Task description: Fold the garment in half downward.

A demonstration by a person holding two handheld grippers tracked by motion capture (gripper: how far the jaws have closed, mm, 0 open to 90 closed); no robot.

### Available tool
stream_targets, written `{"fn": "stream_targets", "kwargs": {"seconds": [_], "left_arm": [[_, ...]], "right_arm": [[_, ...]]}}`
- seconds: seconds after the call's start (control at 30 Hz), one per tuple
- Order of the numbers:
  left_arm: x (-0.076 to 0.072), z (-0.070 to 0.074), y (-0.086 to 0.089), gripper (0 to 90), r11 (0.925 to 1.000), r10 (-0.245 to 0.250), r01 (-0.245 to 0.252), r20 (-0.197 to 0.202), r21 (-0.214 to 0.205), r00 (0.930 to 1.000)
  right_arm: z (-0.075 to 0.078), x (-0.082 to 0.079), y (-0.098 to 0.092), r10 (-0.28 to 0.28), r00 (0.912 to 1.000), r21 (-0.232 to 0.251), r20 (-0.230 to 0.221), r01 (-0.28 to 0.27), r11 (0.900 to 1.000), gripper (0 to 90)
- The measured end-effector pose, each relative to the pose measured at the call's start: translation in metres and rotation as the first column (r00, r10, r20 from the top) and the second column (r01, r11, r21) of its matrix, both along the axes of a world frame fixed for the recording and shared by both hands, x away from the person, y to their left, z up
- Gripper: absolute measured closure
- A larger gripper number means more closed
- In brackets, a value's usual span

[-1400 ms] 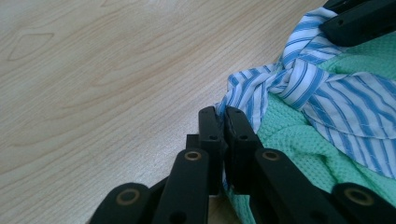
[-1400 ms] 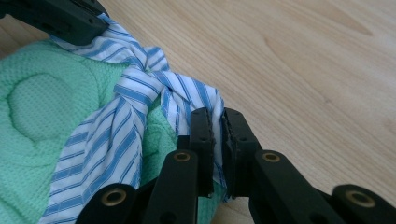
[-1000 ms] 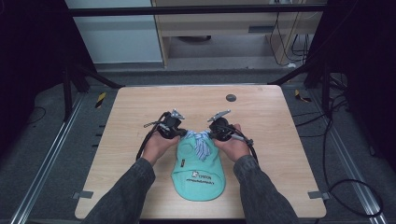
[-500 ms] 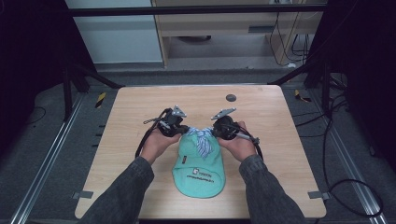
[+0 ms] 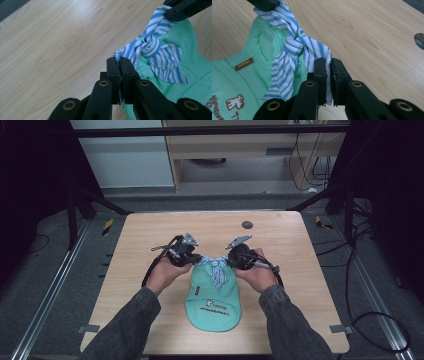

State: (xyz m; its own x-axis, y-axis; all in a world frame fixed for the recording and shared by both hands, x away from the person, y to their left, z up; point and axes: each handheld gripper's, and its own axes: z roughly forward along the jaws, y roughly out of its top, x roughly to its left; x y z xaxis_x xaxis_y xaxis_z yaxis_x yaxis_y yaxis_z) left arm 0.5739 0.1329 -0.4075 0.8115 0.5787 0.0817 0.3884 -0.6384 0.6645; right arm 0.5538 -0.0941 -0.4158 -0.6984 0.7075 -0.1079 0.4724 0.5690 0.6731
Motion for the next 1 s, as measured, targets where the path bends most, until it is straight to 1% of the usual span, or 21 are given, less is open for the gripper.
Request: {"fn": "stream_targets", "kwargs": {"seconds": [0.2,0.3,0.37,0.47,0.5,0.53,0.8,0.83,0.9,1.0], "left_arm": [[-0.002,0.004,-0.001,87.3,1.0,-0.004,0.004,0.011,0.003,0.9999],[0.0,0.005,0.0,87.3,1.0,-0.002,0.002,0.012,-0.003,0.9999],[0.002,0.007,0.0,87.3,1.0,-0.002,0.002,0.013,0.001,0.9999],[0.002,0.009,0.0,87.3,1.0,0.002,-0.002,0.019,-0.002,0.9998],[0.004,0.012,0.0,87.2,1.0,0.003,-0.003,0.025,0.003,0.9997],[0.004,0.013,0.0,87.2,1.0,0.007,-0.007,0.03,-0.004,0.9995],[0.005,0.017,0.0,87.2,1.0,0.009,-0.009,0.034,0.001,0.9994],[0.005,0.018,0.001,87.2,0.9999,0.012,-0.011,0.036,-0.005,0.9993],[0.005,0.02,0.001,87.2,1.0,0.01,-0.01,0.037,0.0,0.9993],[0.005,0.022,0.001,87.2,0.9999,0.015,-0.014,0.044,-0.009,0.9989]], "right_arm": [[0.003,-0.001,0.0,0.011,0.9999,-0.01,0.004,-0.011,0.9999,83.6],[0.005,0.001,0.0,0.015,0.9998,-0.007,0.01,-0.015,0.9999,83.6],[0.007,0.003,0.0,0.01,0.9999,-0.006,0.01,-0.01,0.9999,83.6],[0.008,0.005,0.0,0.009,0.9998,-0.005,0.016,-0.009,0.9999,83.6],[0.01,0.006,0.0,0.01,0.9997,-0.004,0.02,-0.01,0.9999,83.6],[0.011,0.006,0.0,0.008,0.9997,-0.005,0.021,-0.008,1.0,83.6],[0.016,0.005,0.001,0.015,0.9992,-0.002,0.038,-0.015,0.9999,83.6],[0.017,0.005,0.001,0.015,0.999,0.0,0.043,-0.015,0.9999,83.6],[0.018,0.005,0.001,0.015,0.9988,-0.003,0.048,-0.014,0.9999,83.5],[0.02,0.006,0.001,0.016,0.9984,-0.002,0.054,-0.015,0.9999,83.5]]}}
